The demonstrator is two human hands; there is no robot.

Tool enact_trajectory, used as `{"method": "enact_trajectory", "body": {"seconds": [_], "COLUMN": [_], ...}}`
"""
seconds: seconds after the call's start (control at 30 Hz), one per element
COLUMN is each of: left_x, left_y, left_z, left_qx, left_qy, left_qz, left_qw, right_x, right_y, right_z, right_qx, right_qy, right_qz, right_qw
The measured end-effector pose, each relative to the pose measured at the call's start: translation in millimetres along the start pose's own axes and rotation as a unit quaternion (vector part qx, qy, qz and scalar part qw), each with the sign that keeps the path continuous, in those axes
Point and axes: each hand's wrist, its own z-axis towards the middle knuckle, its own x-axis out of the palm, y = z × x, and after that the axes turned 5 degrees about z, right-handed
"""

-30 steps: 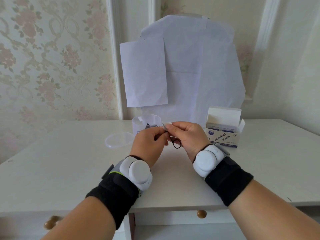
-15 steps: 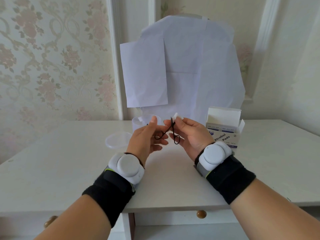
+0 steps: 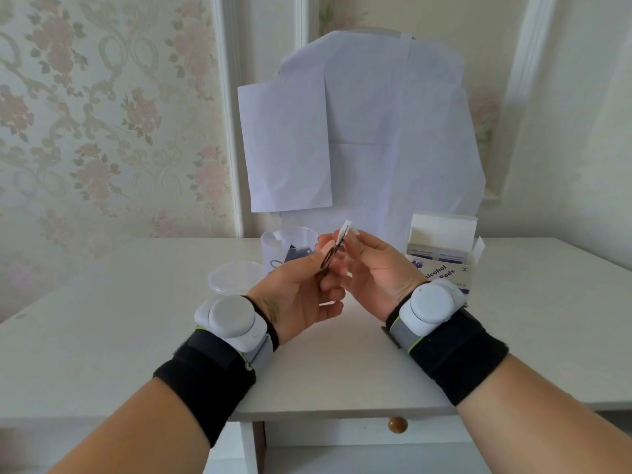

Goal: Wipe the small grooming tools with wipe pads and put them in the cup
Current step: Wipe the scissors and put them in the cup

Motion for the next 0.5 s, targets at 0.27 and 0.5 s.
{"method": "enact_trajectory", "body": {"seconds": [0.27, 0.5], "left_x": [-4.5, -8.9], "left_y": [0.2, 7.6], "left_z": [1.2, 8.6], "left_qx": [0.062, 0.129], "left_qy": [-0.046, -0.236], "left_qz": [0.02, 0.063], "left_qw": [0.997, 0.961], "right_x": [3.4, -1.8], "right_y": [-0.9, -3.5], "right_z": [0.1, 0.3], "right_qx": [-0.007, -0.05], "right_qy": [-0.07, -0.159], "right_qz": [-0.048, -0.132], "right_qw": [0.996, 0.977]}}
